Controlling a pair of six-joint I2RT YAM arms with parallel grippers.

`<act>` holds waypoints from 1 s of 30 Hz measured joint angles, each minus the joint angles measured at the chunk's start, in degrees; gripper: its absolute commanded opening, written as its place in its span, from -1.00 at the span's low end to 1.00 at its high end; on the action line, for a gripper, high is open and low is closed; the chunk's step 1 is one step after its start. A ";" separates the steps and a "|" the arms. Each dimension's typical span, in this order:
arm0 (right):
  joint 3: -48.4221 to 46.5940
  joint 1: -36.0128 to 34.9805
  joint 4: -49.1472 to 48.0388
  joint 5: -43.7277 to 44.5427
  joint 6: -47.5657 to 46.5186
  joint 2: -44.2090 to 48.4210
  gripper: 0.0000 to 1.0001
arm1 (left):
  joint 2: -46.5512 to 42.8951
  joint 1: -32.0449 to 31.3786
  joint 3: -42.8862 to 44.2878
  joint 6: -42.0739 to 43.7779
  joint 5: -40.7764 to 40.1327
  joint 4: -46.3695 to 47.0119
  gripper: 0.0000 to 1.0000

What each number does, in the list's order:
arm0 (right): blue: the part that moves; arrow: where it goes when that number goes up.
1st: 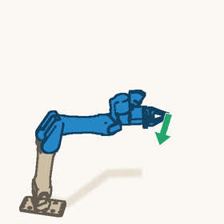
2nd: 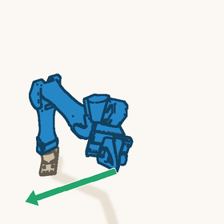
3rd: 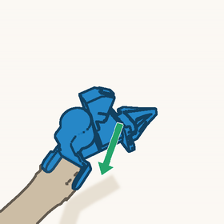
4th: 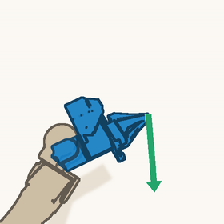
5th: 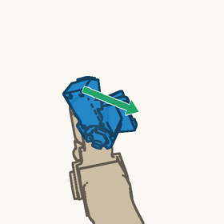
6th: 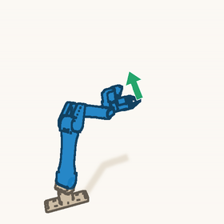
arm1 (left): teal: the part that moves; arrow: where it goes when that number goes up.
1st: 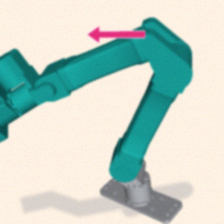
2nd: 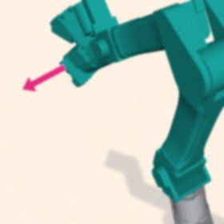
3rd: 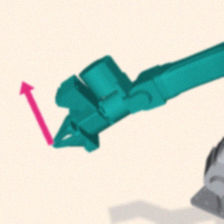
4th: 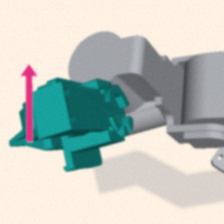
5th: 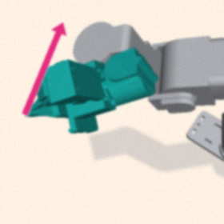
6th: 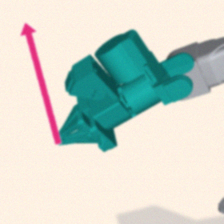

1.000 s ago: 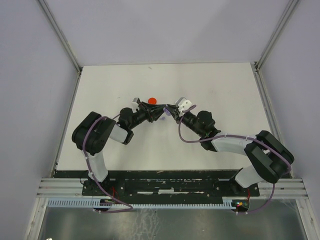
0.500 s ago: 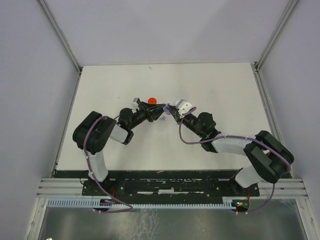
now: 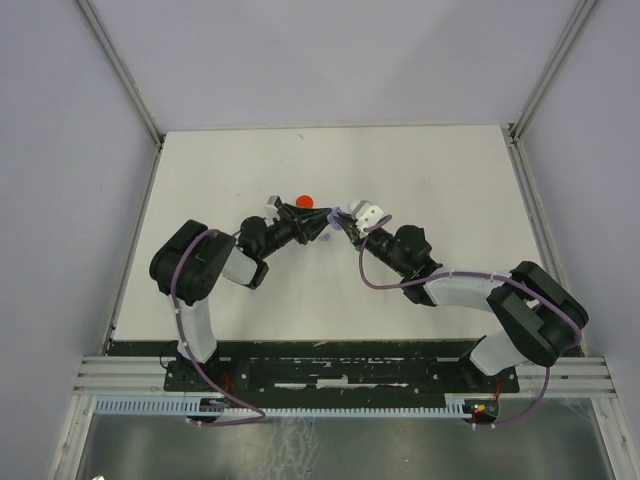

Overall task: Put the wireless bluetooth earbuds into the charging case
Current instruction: Place the earbud in the charging case.

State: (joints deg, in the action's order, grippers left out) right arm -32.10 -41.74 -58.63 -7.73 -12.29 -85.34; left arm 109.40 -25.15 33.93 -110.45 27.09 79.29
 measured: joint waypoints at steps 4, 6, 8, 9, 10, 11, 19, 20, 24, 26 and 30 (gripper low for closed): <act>0.00 0.00 0.96 0.02 0.07 0.00 -0.42 | 0.42 0.00 0.24 -0.24 0.00 0.22 -0.94; 0.00 0.00 1.38 0.02 0.46 0.02 -0.11 | 0.48 0.00 0.24 -0.31 0.00 0.31 -0.94; 0.00 0.00 2.08 -0.04 0.70 0.04 0.10 | 0.50 0.00 0.31 -0.33 -0.02 0.50 -0.94; 0.00 0.00 2.38 -0.04 0.87 0.07 0.14 | 0.50 0.00 0.42 -0.31 -0.02 0.57 -0.94; 0.00 0.00 2.69 0.00 1.05 0.20 0.17 | 0.50 0.00 0.55 -0.33 -0.02 0.57 -0.94; 0.00 0.00 2.89 0.00 1.22 0.28 0.21 | 0.52 0.00 0.68 -0.31 -0.02 0.59 -0.94; -0.02 0.00 4.63 5.68 5.20 8.02 0.47 | 0.70 0.02 1.18 0.31 0.00 0.28 -0.94; -0.20 0.00 6.03 7.26 5.60 10.16 0.47 | 0.70 0.09 1.18 0.44 0.00 0.09 -0.94; -5.25 0.00 17.79 15.65 7.48 16.65 0.56 | 0.70 0.90 1.18 2.29 0.11 -0.37 -0.94; -9.84 0.00 25.90 21.03 9.14 18.01 0.65 | 0.59 1.64 1.18 3.37 0.17 -0.96 -0.94; -18.71 0.55 43.80 29.24 12.24 16.48 0.67 | -1.07 4.35 0.81 6.71 0.55 -3.72 -0.94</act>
State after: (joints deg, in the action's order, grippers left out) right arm -50.81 -41.19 -14.83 21.52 -0.05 -68.86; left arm 108.33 -20.80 34.74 -103.74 27.64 75.57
